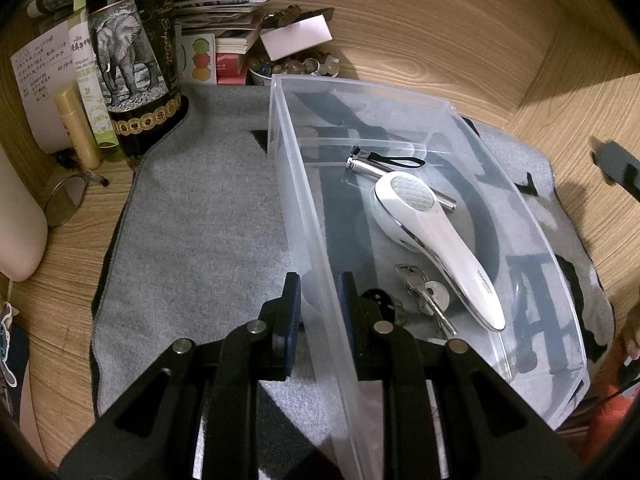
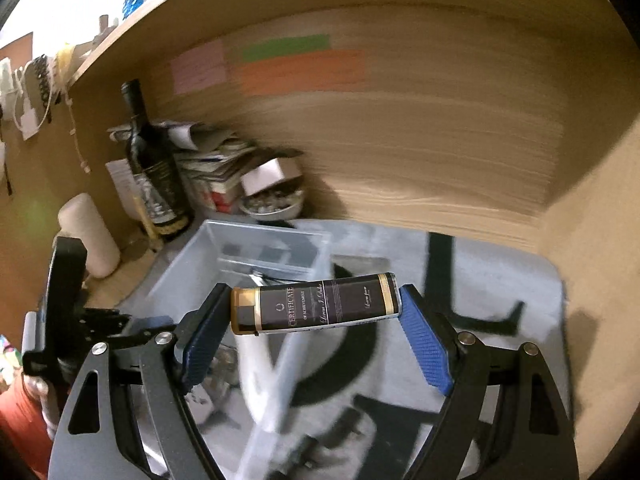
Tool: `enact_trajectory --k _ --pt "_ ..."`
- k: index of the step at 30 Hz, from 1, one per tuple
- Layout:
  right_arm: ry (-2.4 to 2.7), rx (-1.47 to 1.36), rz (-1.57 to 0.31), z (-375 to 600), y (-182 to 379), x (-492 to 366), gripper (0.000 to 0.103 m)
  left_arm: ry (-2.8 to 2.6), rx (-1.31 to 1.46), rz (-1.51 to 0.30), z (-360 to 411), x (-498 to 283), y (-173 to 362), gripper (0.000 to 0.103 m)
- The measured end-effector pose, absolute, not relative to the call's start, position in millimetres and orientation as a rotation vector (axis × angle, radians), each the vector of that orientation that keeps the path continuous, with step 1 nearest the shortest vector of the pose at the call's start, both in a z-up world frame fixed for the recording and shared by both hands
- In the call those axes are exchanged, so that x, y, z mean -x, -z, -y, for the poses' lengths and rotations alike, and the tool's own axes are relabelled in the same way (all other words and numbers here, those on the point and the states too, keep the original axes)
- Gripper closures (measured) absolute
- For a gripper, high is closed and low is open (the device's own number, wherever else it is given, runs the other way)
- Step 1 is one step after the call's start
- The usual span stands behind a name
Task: Organize rigid objects
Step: 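Carry the black-and-gold tube into the box and open the right tool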
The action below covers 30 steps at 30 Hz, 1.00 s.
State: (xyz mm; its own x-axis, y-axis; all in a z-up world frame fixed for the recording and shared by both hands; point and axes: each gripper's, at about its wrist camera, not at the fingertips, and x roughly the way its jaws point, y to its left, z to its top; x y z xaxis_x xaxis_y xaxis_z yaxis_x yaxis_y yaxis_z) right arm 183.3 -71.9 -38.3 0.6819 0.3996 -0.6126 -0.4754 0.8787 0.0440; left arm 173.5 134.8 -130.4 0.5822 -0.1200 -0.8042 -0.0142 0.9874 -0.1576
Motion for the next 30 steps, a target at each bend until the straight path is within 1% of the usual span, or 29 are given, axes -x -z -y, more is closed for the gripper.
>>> enact_trajectory --k 14,23,30 --pt "-0.620 0.226 -0.844 11 84 -209 0.022 0.062 0.154 -0.948 -135 -173 130 0.084" --pt "-0.631 0.240 -0.842 5 80 -207 0.022 0.063 0.154 -0.947 -135 -173 130 0.084" --pt "-0.558 0.158 -0.768 39 58 -195 0.022 0.063 0.154 -0.947 -135 -173 130 0.084"
